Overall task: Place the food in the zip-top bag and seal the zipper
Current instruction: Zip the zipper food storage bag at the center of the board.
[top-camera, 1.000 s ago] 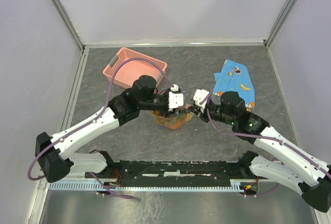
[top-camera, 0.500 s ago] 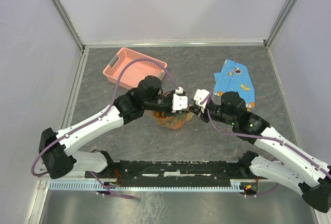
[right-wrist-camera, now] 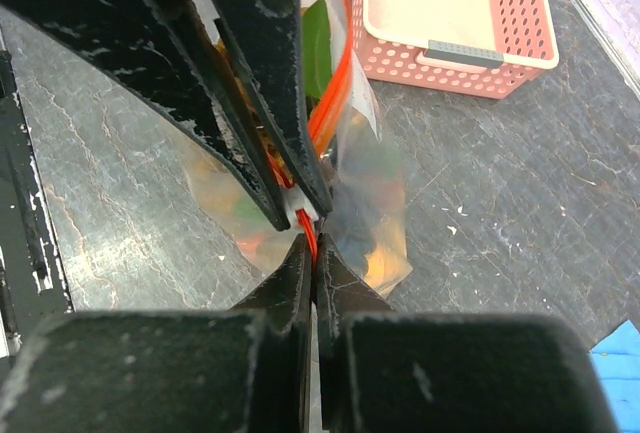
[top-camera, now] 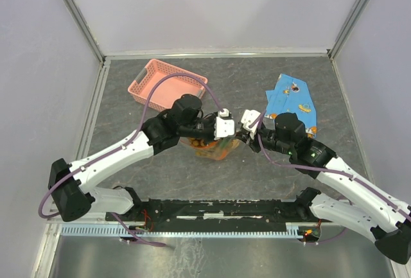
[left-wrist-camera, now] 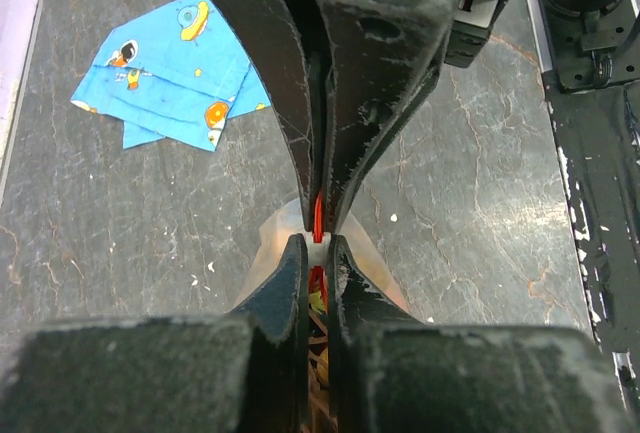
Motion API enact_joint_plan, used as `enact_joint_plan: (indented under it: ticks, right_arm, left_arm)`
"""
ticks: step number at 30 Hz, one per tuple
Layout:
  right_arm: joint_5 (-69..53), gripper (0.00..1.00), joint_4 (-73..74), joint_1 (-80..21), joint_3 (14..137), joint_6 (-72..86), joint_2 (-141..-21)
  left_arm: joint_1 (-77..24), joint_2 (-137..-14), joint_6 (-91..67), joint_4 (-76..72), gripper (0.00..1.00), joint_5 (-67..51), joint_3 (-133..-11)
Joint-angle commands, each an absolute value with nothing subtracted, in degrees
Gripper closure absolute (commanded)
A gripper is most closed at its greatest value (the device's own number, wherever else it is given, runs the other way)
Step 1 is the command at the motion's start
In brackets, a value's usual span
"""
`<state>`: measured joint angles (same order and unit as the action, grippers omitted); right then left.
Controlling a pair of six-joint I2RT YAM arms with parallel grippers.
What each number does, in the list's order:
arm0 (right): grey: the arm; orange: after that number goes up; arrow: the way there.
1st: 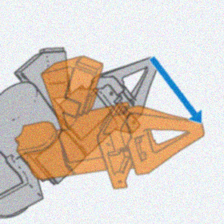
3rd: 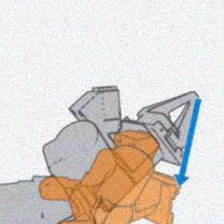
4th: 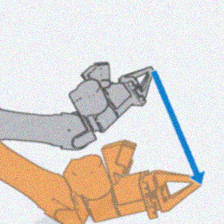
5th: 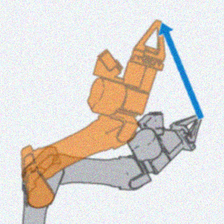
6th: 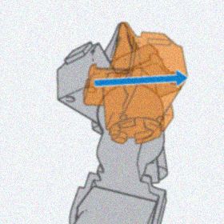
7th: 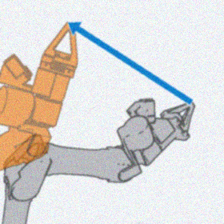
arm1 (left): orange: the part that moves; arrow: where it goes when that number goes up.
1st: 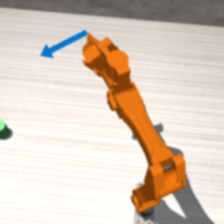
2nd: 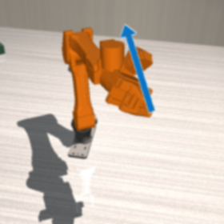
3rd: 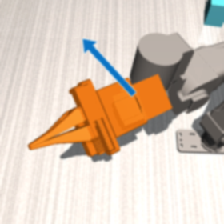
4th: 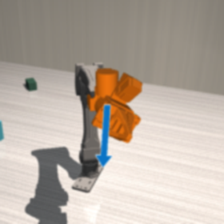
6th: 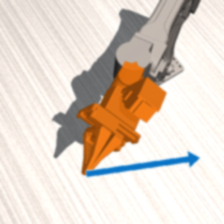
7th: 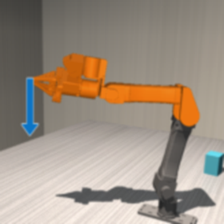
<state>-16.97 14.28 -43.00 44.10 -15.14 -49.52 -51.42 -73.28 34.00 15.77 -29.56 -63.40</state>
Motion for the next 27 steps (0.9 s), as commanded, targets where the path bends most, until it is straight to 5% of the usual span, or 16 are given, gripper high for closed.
enact_joint_plan:
  ticks: [1,27]
  right_arm:
    - [-12.8,0.98,15.4,-41.7,47.6,-14.1,-48.0]
    - [-4.1,0.98,23.3,-36.2,45.1,-13.2,-44.1]
  left_arm:
    - [-51.6,-68.5,34.0,18.5,0.97,-27.1,-65.2]
    - [-50.6,-58.3,29.4,27.5,0.97,-13.0,-58.4]
